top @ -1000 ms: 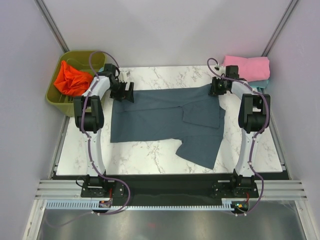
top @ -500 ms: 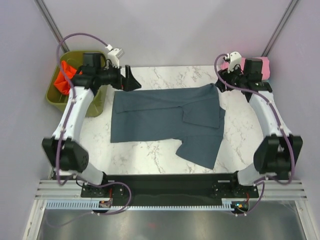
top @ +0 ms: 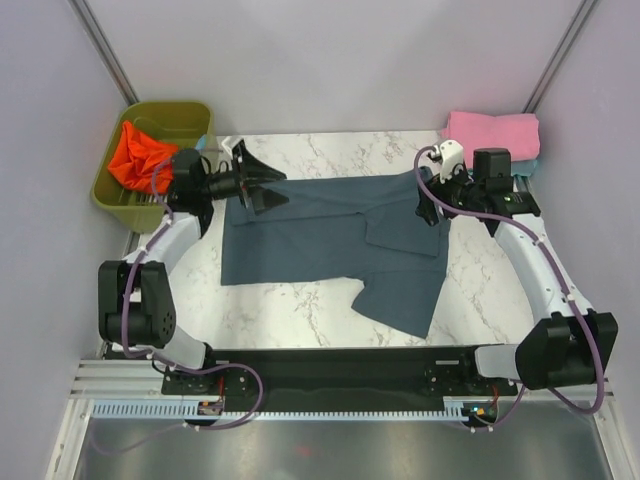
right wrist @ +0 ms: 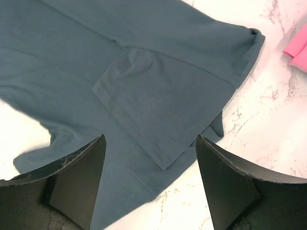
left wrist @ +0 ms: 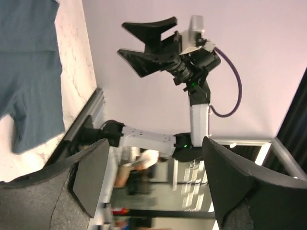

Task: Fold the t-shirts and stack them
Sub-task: Fold the tshirt

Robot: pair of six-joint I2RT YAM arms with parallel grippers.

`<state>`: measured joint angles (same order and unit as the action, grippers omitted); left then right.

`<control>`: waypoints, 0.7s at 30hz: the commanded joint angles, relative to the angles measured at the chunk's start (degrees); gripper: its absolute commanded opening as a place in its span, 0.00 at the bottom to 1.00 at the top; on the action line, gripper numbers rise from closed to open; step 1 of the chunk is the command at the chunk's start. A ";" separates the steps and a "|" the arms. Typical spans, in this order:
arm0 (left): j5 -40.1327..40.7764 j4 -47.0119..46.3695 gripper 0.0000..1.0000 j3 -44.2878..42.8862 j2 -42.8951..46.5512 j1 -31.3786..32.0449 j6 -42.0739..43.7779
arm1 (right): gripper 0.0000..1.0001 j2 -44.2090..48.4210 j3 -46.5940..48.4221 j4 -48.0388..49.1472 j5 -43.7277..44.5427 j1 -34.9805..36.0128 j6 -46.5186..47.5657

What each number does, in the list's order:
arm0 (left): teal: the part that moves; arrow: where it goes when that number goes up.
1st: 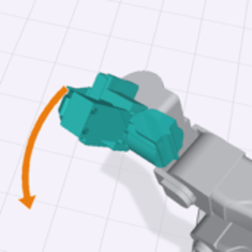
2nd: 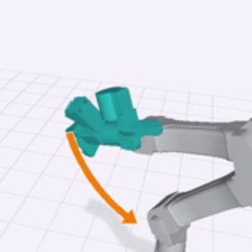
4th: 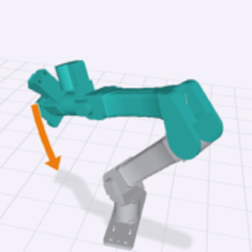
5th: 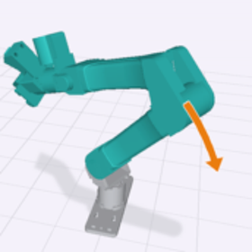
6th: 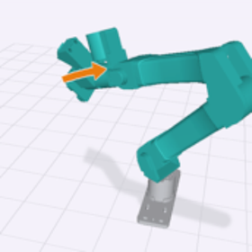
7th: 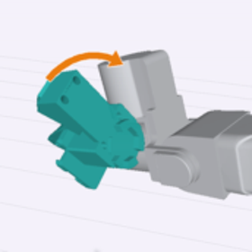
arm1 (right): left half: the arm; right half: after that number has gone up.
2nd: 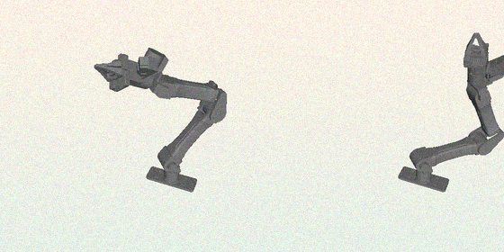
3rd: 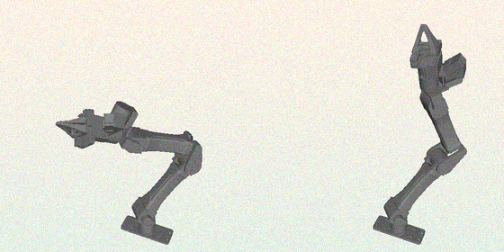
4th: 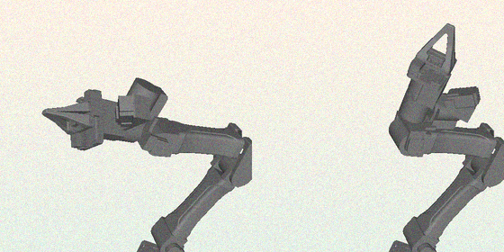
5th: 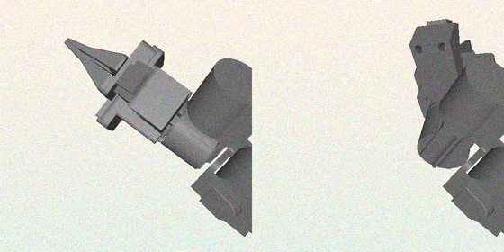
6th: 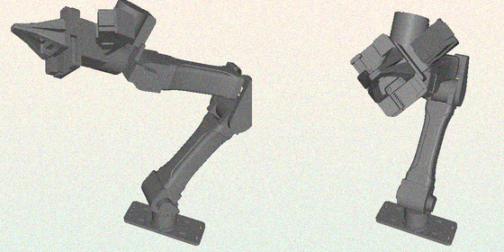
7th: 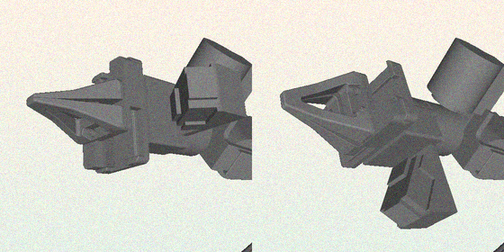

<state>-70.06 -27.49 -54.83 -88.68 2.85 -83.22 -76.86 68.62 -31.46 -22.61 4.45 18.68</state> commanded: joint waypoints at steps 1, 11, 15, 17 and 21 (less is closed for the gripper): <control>-6.92 8.01 0.86 -14.13 5.45 0.14 10.36 | 0.84 4.87 -0.76 -7.71 -5.24 0.99 7.82; 39.56 72.22 0.99 -17.53 15.71 4.00 98.07 | 0.76 9.88 -16.30 -23.04 -3.06 10.84 36.33; 54.56 63.72 0.90 -2.96 19.86 4.09 104.67 | 0.73 18.02 -27.01 -21.72 -1.91 11.81 46.33; 57.74 61.77 0.84 0.67 21.35 4.09 104.14 | 0.73 22.08 -30.63 -21.97 -0.95 11.81 50.56; 63.11 58.69 0.84 7.96 22.77 4.00 104.49 | 0.72 33.93 -36.97 -29.33 -1.56 11.99 64.00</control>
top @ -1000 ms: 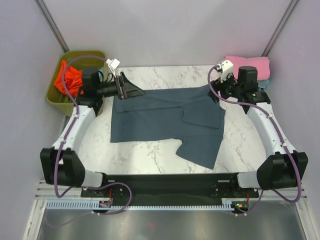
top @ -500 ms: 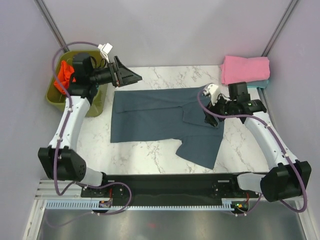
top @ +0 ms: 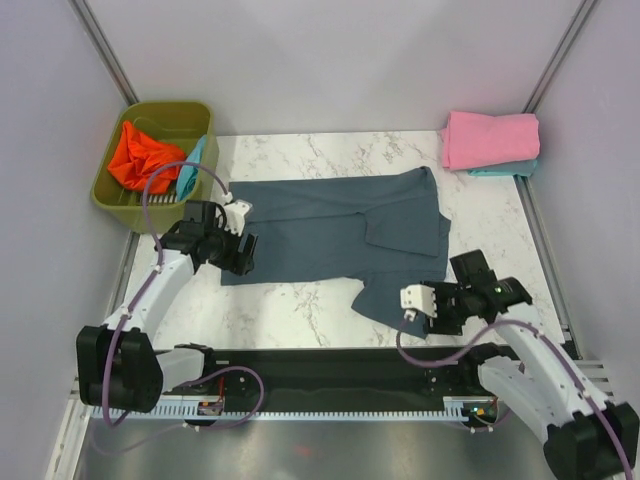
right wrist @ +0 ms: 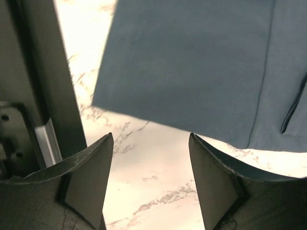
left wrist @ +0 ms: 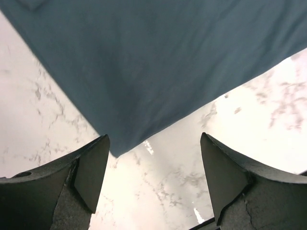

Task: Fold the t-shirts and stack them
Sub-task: Fold the tshirt

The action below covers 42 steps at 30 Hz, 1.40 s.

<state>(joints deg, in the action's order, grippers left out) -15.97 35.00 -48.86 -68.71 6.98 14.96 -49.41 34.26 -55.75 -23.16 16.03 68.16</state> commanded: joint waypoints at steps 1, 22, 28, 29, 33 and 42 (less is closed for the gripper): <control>9.28 -4.41 0.84 2.54 2.62 -0.13 6.40 | 0.71 8.08 -4.10 -6.03 -1.97 0.40 18.29; 14.38 -8.64 0.89 2.63 -6.44 -1.01 5.87 | 0.69 -0.07 -8.25 -3.49 -7.61 0.93 34.93; 15.00 -8.99 0.89 3.16 -6.61 -1.88 5.96 | 0.64 -5.08 -7.28 0.02 -7.60 1.54 34.50; 15.09 -9.08 0.89 3.51 -6.61 -1.89 6.13 | 0.64 -6.22 -7.19 0.81 -7.43 1.72 34.50; 15.88 -9.69 0.89 4.56 -6.88 -2.06 6.48 | 0.57 -8.33 -7.10 3.09 -6.99 2.16 33.88; 17.37 -8.99 0.89 5.62 -7.06 -2.68 5.78 | 0.36 -12.38 -7.19 7.84 -5.41 4.53 28.53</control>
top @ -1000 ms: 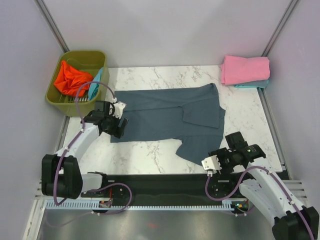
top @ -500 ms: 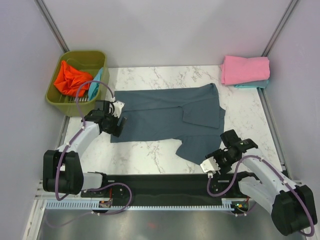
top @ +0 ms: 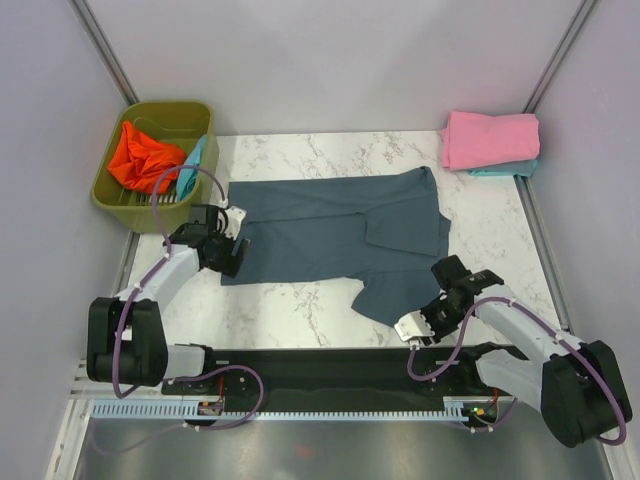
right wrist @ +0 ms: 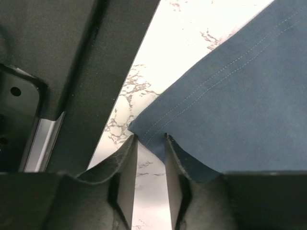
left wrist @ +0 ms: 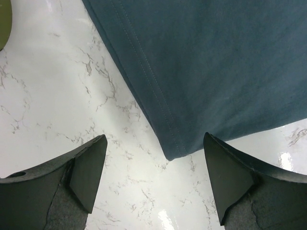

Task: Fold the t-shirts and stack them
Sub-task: Fold the tshirt

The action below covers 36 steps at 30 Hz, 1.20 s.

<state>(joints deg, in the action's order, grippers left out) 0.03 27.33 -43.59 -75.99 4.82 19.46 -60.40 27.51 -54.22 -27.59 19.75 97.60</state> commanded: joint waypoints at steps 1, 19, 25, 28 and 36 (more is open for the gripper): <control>1.55 -1.14 0.89 0.87 0.31 -0.77 1.19 | 0.34 -1.56 -0.44 6.92 -0.97 0.99 -1.79; -5.21 6.59 0.69 -1.39 -7.24 -6.40 1.19 | 0.00 -1.30 -0.96 13.35 0.35 3.72 -12.26; -8.38 8.00 0.66 -5.45 -9.79 -6.31 -0.65 | 0.00 -3.05 0.00 14.31 1.58 3.81 -13.31; -9.43 9.40 0.62 -5.89 -8.83 -6.31 -0.39 | 0.00 -2.88 -0.70 15.10 1.49 3.89 -14.10; -11.37 10.55 0.50 -6.85 -8.65 -6.31 -0.57 | 0.00 -3.23 -1.32 16.25 1.49 4.33 -14.55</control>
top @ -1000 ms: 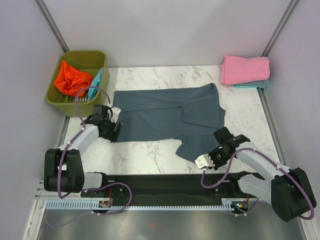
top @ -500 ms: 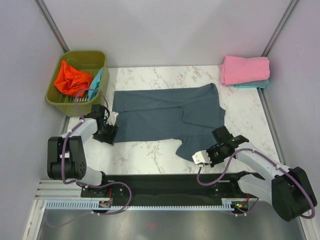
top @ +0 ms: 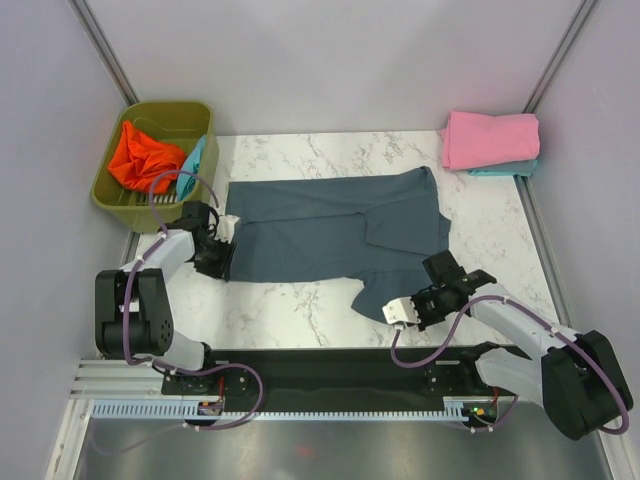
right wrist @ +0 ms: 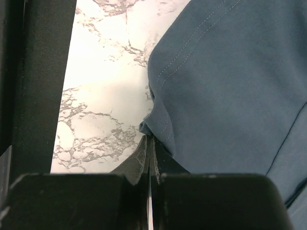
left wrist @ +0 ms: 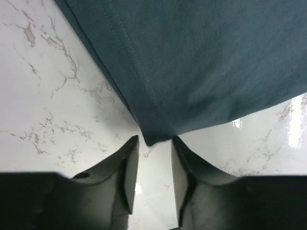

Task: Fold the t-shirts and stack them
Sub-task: Fold the tshirt

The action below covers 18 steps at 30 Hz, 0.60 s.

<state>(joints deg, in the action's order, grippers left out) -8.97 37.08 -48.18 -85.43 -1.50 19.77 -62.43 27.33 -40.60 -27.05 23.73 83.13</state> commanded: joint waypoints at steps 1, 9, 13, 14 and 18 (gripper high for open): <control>-3.06 0.89 0.37 -2.44 0.53 0.00 -0.79 | 0.00 -1.98 -0.79 2.72 1.03 0.36 0.01; -3.77 2.91 0.02 -2.00 2.63 0.00 0.09 | 0.00 -4.98 1.67 5.78 3.14 0.36 -3.31; -4.21 4.75 0.02 -1.74 6.75 0.00 2.11 | 0.00 -4.54 5.79 8.34 5.43 -0.34 -13.59; -3.95 4.84 0.02 -1.74 8.77 0.00 2.81 | 0.00 -4.28 6.76 8.78 5.43 -0.69 -15.61; -3.51 5.11 0.02 -3.05 12.47 0.00 6.15 | 0.00 -2.52 13.16 13.34 6.13 -3.76 -27.90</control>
<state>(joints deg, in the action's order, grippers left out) -11.16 41.08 -48.99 -75.96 -1.50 21.45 -66.70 34.24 -33.91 -22.24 21.87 66.98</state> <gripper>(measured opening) 0.026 0.007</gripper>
